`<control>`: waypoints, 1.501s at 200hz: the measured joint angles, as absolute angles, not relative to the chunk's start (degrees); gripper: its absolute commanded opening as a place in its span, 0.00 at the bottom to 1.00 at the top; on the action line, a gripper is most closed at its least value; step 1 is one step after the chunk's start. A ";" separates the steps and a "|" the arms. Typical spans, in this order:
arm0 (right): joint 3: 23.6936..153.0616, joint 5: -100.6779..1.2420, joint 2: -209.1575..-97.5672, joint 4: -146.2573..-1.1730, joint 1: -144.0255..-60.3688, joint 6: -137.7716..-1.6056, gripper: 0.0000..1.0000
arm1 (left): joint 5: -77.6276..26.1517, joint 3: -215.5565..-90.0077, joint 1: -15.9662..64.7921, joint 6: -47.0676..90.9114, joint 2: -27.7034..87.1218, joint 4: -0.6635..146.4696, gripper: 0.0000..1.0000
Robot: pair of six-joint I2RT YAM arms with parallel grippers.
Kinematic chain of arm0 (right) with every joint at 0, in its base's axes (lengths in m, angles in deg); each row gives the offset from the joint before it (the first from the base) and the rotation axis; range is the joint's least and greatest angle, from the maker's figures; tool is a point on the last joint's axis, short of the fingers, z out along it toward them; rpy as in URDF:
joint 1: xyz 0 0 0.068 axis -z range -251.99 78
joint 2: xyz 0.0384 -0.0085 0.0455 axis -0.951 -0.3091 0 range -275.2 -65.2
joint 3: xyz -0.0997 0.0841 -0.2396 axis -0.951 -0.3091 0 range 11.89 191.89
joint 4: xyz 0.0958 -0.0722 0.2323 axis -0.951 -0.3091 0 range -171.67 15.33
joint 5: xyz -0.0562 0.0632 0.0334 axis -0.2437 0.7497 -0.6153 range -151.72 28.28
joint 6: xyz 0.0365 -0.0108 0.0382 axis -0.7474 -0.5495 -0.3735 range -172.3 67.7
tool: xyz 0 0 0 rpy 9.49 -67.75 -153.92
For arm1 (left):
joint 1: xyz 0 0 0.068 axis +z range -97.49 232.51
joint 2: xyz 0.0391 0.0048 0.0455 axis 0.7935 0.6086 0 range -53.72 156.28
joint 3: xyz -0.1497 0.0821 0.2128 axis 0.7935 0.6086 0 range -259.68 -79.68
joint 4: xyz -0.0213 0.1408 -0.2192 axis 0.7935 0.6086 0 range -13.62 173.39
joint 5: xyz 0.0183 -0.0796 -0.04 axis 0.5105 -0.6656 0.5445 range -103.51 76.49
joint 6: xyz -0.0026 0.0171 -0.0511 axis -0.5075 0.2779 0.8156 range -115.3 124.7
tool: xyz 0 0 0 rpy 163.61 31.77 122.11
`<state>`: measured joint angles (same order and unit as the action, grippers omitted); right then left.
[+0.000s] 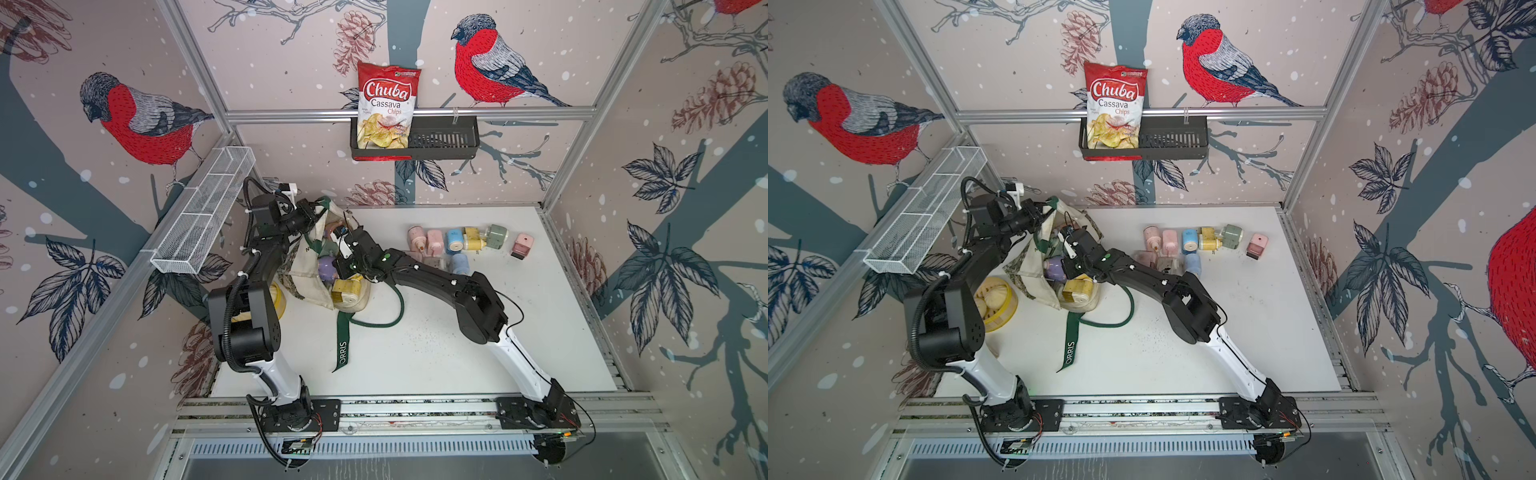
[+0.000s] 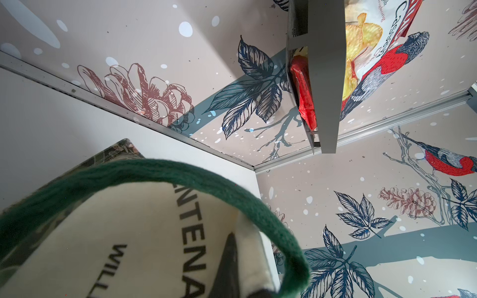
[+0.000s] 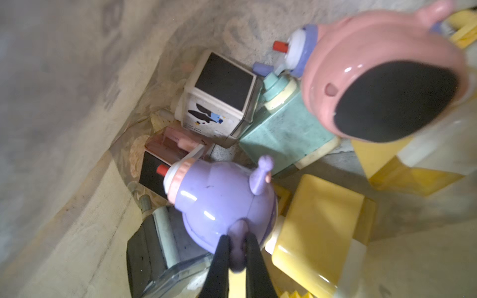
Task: Take out the pencil sharpeners from the tote bags
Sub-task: Pick up the pencil sharpener from the canvas bag.
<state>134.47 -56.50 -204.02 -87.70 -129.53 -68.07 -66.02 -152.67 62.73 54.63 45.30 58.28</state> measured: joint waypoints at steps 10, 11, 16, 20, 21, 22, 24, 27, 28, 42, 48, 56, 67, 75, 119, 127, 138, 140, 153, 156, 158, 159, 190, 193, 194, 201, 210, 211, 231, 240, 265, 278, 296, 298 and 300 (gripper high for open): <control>134.08 -57.92 -203.13 -88.51 -129.86 -67.18 0.00 | -66.02 -152.67 62.73 54.63 45.30 58.28 0.00; 134.01 -58.10 -202.99 -88.62 -129.93 -67.13 0.00 | -66.02 -152.67 62.73 54.63 45.30 58.28 0.00; 133.71 -58.73 -202.45 -88.91 -130.17 -66.65 0.00 | -66.02 -152.67 62.73 54.63 45.30 58.28 0.00; 133.42 -59.15 -202.03 -89.15 -130.36 -66.11 0.00 | -66.02 -152.67 62.73 54.63 45.30 58.28 0.00; 133.40 -59.21 -201.99 -89.21 -130.39 -66.02 0.00 | -66.02 -152.67 62.73 54.63 45.30 58.28 0.00; 133.31 -59.39 -201.84 -89.30 -130.45 -65.84 0.00 | -66.02 -152.67 62.73 54.63 45.30 58.28 0.00; 133.14 -59.67 -201.60 -89.34 -130.56 -65.71 0.00 | -66.02 -152.67 62.73 54.63 45.30 58.28 0.00; 132.92 -59.98 -201.31 -89.39 -130.71 -65.71 0.00 | -66.02 -152.67 62.73 54.63 45.30 58.28 0.00; 132.85 -60.07 -201.25 -89.41 -130.76 -65.69 0.00 | -66.02 -152.67 62.73 54.63 45.30 58.28 0.00; 131.72 -62.36 -199.85 -89.76 -131.48 -64.12 0.00 | -66.02 -152.67 62.73 54.63 45.30 58.28 0.00; 131.19 -63.17 -199.30 -89.76 -131.72 -63.96 0.00 | -66.02 -152.67 62.73 54.63 45.30 58.28 0.00; 130.54 -64.33 -198.56 -89.89 -132.03 -63.46 0.00 | -66.02 -152.67 62.73 54.63 45.30 58.28 0.00; 129.53 -65.79 -197.47 -90.17 -132.35 -62.65 0.00 | -66.02 -152.67 62.73 54.63 45.30 58.28 0.00; 128.81 -66.75 -196.61 -90.28 -132.53 -62.04 0.00 | -66.02 -152.67 62.73 54.63 45.30 58.28 0.00; 125.05 -69.97 -192.48 -90.63 -132.90 -61.21 0.00 | -66.02 -152.67 62.71 54.63 45.30 58.28 0.00; 124.26 -70.34 -191.83 -90.72 -132.96 -61.19 0.00 | -66.02 -152.67 62.71 54.63 45.30 58.28 0.00; 123.02 -70.86 -190.80 -90.96 -133.10 -61.19 0.00 | -66.02 -152.67 62.71 54.63 45.30 58.28 0.00; 122.76 -70.93 -190.58 -91.03 -133.14 -61.19 0.00 | -66.02 -152.67 62.71 54.63 45.30 58.28 0.00; 121.12 -71.76 -189.09 -91.46 -133.36 -61.21 0.00 | -66.02 -152.67 62.69 54.63 45.30 58.28 0.00; 120.75 -71.91 -188.77 -91.53 -133.42 -61.21 0.00 | -66.00 -152.67 62.69 54.63 45.30 58.28 0.00; 120.42 -72.00 -188.46 -91.46 -133.45 -61.21 0.00 | -66.00 -152.67 62.69 54.63 45.30 58.28 0.00; 120.33 -72.02 -188.37 -91.46 -133.45 -61.21 0.00 | -66.00 -152.67 62.69 54.63 45.30 58.28 0.00; 115.41 -72.55 -183.72 -91.05 -133.77 -61.25 0.00 | -66.02 -152.67 62.71 54.63 45.30 58.28 0.00; 115.02 -72.59 -183.35 -91.03 -133.77 -61.28 0.00 | -66.02 -152.67 62.71 54.63 45.30 58.28 0.00; 114.84 -72.61 -183.15 -91.03 -133.77 -61.28 0.00 | -66.02 -152.67 62.71 54.63 45.30 58.28 0.00; 113.77 -72.77 -182.10 -90.76 -133.82 -61.28 0.00 | -66.02 -152.67 62.71 54.63 45.30 58.28 0.00; 112.48 -73.01 -180.72 -90.57 -133.84 -61.30 0.00 | -66.02 -152.67 62.71 54.63 45.30 58.28 0.00; 112.37 -73.01 -180.59 -90.55 -133.84 -61.30 0.00 | -66.02 -152.67 62.71 54.63 45.30 58.28 0.00; 109.69 -73.40 -177.44 -90.00 -133.97 -61.47 0.00 | -66.02 -152.67 62.69 54.63 45.30 58.28 0.00; 108.13 -73.49 -175.76 -89.54 -134.06 -61.52 0.00 | -66.02 -152.67 62.69 54.63 45.30 58.28 0.00; 101.45 -74.08 -169.53 -87.59 -134.12 -61.63 0.00 | -66.02 -152.67 62.71 54.63 45.30 58.28 0.00; 97.49 -75.02 -165.77 -86.68 -133.90 -61.63 0.00 | -66.00 -152.67 62.69 54.63 45.28 58.28 0.00; 92.53 -75.83 -160.66 -85.50 -133.03 -61.69 0.00 | -66.02 -152.67 62.69 54.66 45.28 58.28 0.00; 91.94 -75.96 -160.02 -85.30 -132.83 -61.71 0.00 | -66.02 -152.67 62.69 54.66 45.28 58.28 0.00; 91.39 -76.04 -159.43 -85.17 -132.66 -61.76 0.00 | -66.02 -152.67 62.69 54.66 45.28 58.28 0.00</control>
